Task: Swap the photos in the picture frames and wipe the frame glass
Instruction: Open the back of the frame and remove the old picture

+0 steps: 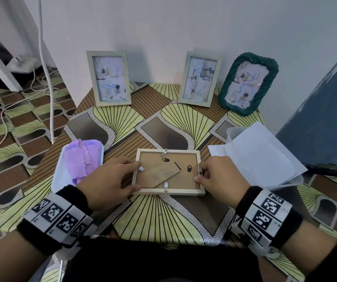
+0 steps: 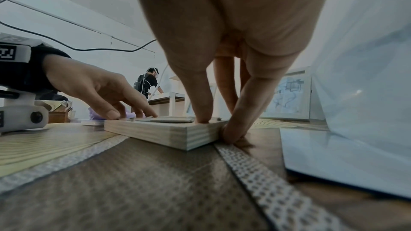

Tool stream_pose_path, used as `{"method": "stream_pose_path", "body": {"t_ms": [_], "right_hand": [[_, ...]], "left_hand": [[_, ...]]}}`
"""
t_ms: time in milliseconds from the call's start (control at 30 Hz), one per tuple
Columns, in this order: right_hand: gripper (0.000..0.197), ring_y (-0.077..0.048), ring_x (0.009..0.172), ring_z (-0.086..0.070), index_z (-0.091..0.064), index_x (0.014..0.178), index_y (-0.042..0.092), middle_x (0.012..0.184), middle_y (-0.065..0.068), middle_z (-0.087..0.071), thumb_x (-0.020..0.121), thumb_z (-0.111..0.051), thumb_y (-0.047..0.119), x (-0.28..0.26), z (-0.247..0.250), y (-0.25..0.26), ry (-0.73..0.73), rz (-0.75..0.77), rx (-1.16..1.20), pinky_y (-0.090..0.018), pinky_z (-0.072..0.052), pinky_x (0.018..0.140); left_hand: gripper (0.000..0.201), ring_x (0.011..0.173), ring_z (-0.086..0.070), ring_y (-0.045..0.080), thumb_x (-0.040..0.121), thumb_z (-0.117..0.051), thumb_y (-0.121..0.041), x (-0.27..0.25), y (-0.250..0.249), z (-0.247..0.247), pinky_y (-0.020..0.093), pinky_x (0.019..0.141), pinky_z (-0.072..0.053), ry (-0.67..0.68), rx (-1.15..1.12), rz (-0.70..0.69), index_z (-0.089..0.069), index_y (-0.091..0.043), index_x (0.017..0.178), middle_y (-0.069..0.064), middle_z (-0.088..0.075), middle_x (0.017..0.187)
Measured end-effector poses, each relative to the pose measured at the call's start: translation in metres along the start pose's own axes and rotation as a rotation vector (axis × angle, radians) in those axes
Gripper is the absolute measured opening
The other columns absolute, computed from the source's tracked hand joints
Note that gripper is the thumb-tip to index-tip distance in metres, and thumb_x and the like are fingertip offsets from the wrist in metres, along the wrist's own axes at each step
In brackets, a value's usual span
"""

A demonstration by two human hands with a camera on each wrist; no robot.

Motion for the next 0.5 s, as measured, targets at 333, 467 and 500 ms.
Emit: {"method": "stream_pose_path", "body": {"t_ms": [333, 467, 500], "right_hand": [[0.039, -0.022, 0.073, -0.053, -0.051, 0.060, 0.015, 0.065, -0.003, -0.050, 0.091, -0.066, 0.033, 0.0005, 0.0003, -0.0027, 0.019, -0.041, 0.036, -0.028, -0.035, 0.064], [0.016, -0.023, 0.082, -0.056, -0.076, 0.084, 0.017, 0.077, -0.003, -0.059, 0.093, -0.064, 0.024, 0.0025, -0.0040, -0.0011, 0.014, 0.020, 0.028, -0.026, -0.036, 0.068], [0.017, -0.023, 0.088, -0.058, -0.078, 0.099, 0.020, 0.088, -0.003, -0.064, 0.093, -0.063, 0.023, 0.0027, -0.0048, 0.0000, 0.009, 0.039, 0.012, -0.025, -0.035, 0.070]], "left_hand": [[0.073, 0.147, -0.011, 0.008, 0.093, -0.055, -0.045, 0.0038, 0.0035, -0.0076, 0.013, 0.113, -0.003, 0.100, 0.055, -0.089, -0.022, -0.020, 0.153, -0.008, -0.011, 0.161], [0.072, 0.148, -0.008, 0.009, 0.095, -0.053, -0.044, 0.0068, 0.0076, -0.0095, 0.017, 0.117, -0.004, 0.147, 0.038, -0.095, -0.019, -0.020, 0.154, -0.007, -0.008, 0.161], [0.072, 0.149, -0.008, 0.009, 0.095, -0.052, -0.044, 0.0070, 0.0083, -0.0098, 0.018, 0.118, -0.003, 0.151, 0.044, -0.098, -0.018, -0.019, 0.154, -0.007, -0.008, 0.161]]}}
Point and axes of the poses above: each hand's wrist, its own x-axis towards the middle knuckle, its own z-axis out of the back of the hand, y = z × x, the point moved 3 cm from there along x, towards the middle knuckle
